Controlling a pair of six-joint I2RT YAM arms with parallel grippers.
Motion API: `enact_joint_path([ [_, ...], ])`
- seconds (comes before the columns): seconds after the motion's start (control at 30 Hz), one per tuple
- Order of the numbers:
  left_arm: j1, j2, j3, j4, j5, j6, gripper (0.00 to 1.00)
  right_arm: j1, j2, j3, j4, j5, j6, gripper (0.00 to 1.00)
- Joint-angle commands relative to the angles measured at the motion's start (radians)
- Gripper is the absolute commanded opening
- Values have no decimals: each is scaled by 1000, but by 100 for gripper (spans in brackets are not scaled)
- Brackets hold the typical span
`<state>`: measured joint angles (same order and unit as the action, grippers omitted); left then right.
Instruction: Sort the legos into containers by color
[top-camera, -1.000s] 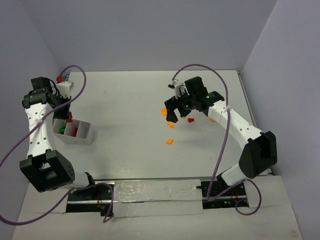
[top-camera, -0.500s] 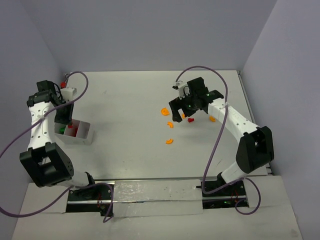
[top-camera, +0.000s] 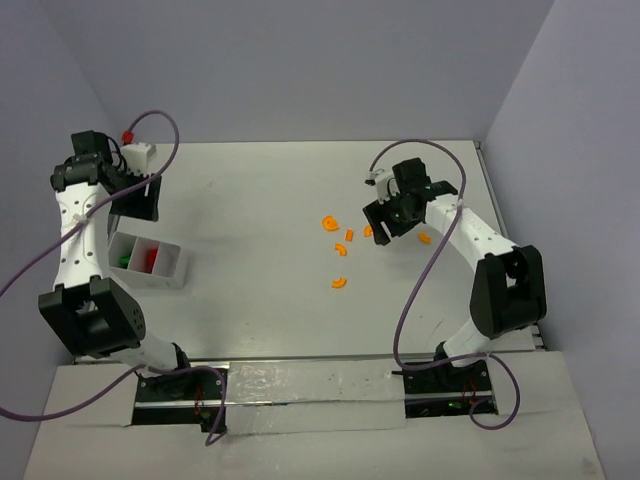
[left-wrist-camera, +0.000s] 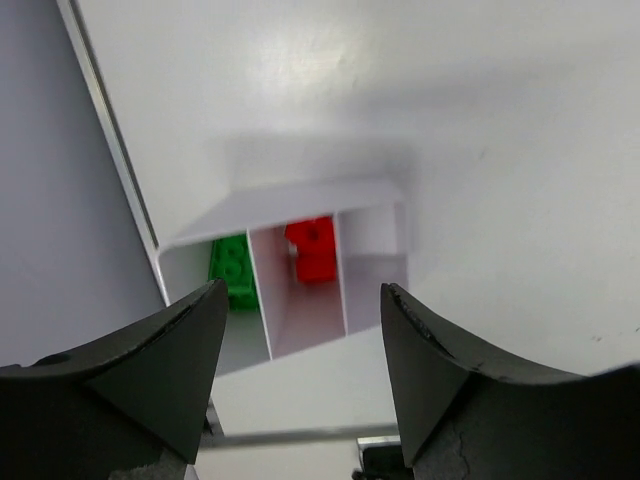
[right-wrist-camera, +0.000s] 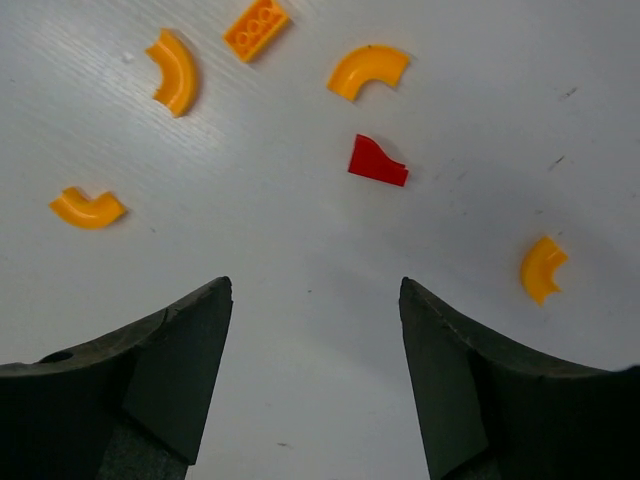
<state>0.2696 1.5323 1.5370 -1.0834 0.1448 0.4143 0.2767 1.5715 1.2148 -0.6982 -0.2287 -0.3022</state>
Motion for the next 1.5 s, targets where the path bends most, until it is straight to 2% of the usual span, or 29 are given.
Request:
enact_joint_path([
  [0.0, -143, -15, 123, -10, 77, -40, 72, -33, 63, 0, -23, 26, -128, 69],
  [0.2, -240, -16, 94, 9, 156, -60, 72, -62, 140, 42, -24, -10, -261, 65],
  [0.27, -259, -12, 91, 16, 209, -68, 72, -74, 175, 92, -54, -42, -364, 63],
  [0.67, -260, 21, 119, 19, 262, -85, 73, -80, 316, 170, -71, -79, -675, 64],
  [1.0, -262, 15, 101, 39, 266, -94, 74, -80, 404, 196, -66, -109, -740, 65],
  [1.3, -262, 11, 86, 51, 273, -104, 74, -81, 417, 197, -50, -135, -764, 56],
  [1.47, -261, 8, 86, 52, 270, -106, 74, -77, 414, 189, -56, -145, -784, 43],
])
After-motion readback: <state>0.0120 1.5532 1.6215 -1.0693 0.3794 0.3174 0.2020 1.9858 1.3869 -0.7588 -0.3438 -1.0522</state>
